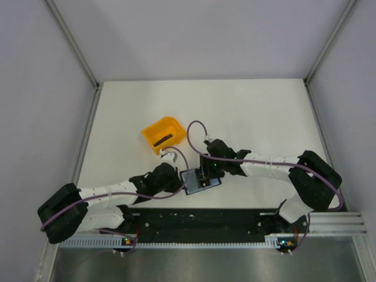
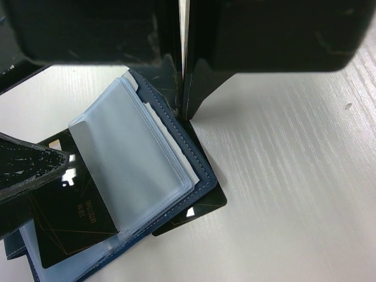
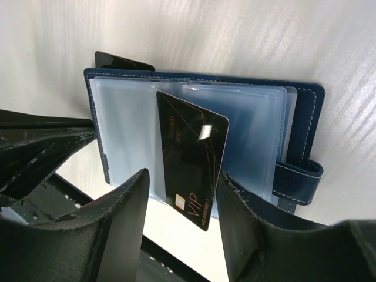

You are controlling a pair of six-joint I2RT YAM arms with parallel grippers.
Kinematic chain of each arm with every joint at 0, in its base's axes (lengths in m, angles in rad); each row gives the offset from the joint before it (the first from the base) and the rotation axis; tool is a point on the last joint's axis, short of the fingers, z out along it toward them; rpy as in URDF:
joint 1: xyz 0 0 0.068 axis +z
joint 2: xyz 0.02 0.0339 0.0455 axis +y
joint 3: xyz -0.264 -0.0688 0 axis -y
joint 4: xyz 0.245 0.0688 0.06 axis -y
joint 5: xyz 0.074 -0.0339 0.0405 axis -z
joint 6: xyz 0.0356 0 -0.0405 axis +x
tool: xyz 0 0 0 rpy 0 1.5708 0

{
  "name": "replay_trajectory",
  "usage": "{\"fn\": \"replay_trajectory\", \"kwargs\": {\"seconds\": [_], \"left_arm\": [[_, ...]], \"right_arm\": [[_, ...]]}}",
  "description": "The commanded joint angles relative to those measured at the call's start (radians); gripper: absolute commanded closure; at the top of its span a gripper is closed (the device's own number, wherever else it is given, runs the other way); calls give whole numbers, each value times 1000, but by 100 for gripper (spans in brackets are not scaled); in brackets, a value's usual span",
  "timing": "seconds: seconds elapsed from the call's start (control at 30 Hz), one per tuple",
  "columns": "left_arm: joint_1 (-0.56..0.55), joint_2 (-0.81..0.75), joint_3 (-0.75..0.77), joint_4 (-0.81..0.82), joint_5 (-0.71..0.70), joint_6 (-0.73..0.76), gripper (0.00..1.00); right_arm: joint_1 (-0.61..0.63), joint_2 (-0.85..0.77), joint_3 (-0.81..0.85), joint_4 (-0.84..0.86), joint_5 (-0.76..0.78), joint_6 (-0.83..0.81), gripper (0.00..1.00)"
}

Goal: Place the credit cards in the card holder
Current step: Insert the credit card into the card holder.

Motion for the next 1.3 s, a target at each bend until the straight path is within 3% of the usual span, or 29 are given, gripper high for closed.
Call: {"fn": "replay_trajectory", "kwargs": {"seconds": [0.0,0.23,0.37,0.67,0.83,1.0,1.1,1.27], "left_arm": [[-5,-8,-20,18,12,3,100],[-5,-2,-16,23,15,3,100],[-5,-2,-15,21,15,3,100],[-5,5,-7,20,14,7,100],[-5,3,-6,20,17,7,100],[-5,2,-4,17,14,9,100],[-5,2,-4,17,14,11,100],[-5,5,-3,20,15,7,100]], "right_arm": [[14,-33,40,-36,41,-26,53],[16,-27,25,1,41,-23,78],[16,-11,20,33,2,-29,88],[14,66,12,159,-147,-37,95],[16,98,19,202,-210,-46,88],[14,31,11,147,-138,-66,64],[14,-41,8,106,-69,-77,54],[16,-84,17,29,23,-94,52]]}}
